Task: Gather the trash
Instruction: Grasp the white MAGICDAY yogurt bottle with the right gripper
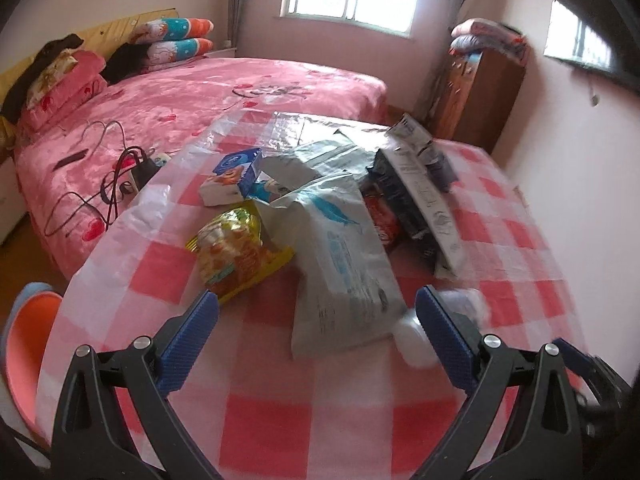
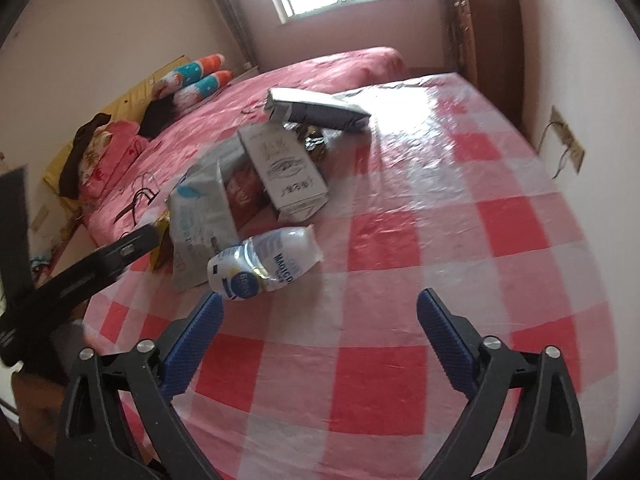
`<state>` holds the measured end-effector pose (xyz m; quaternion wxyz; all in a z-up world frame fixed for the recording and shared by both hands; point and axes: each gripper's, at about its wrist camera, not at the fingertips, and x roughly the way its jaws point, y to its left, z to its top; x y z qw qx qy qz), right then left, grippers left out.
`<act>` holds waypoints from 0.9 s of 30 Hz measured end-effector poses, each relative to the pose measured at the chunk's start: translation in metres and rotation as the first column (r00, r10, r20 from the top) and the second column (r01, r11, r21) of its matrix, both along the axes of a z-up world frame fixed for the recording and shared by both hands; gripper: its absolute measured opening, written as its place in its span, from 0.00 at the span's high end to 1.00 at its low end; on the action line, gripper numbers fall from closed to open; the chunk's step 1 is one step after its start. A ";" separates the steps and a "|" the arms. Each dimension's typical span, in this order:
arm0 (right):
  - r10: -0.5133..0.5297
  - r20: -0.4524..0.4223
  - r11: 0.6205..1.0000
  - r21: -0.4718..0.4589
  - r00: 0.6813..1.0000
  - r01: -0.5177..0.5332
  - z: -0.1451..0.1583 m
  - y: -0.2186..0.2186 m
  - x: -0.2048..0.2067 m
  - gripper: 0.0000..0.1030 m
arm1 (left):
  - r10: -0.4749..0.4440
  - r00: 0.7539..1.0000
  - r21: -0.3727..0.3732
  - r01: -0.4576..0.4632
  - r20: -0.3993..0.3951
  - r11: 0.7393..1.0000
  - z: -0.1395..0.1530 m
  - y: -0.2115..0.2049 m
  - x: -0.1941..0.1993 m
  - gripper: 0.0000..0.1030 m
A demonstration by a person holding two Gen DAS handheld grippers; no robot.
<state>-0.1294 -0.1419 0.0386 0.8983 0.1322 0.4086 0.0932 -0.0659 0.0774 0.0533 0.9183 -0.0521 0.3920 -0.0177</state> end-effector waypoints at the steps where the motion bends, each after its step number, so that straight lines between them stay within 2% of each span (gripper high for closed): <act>1: 0.015 -0.007 1.000 0.010 1.000 -0.015 -0.003 0.002 0.003 0.18 | -0.002 1.000 0.007 0.002 -0.008 1.000 -0.003 -0.003 0.008 0.04; 10: 0.114 -0.037 0.993 0.013 0.993 -0.114 -0.016 0.021 0.026 0.18 | 0.017 0.999 0.125 -0.010 -0.051 0.992 -0.018 -0.026 0.050 0.04; 15: 0.163 -0.031 0.986 -0.019 0.986 -0.164 -0.018 0.032 0.033 0.13 | 0.023 0.998 0.155 -0.015 -0.053 0.988 -0.021 -0.031 0.062 0.07; 18: 0.190 -0.029 0.981 -0.028 0.981 -0.190 -0.021 0.038 0.039 0.08 | 0.029 0.998 0.163 -0.020 -0.052 0.986 -0.023 -0.032 0.068 0.14; 27: 0.223 -0.047 0.964 -0.136 0.974 -0.228 -0.027 0.058 0.062 0.08 | 0.015 1.000 0.150 -0.012 -0.019 0.989 -0.023 -0.030 0.067 0.32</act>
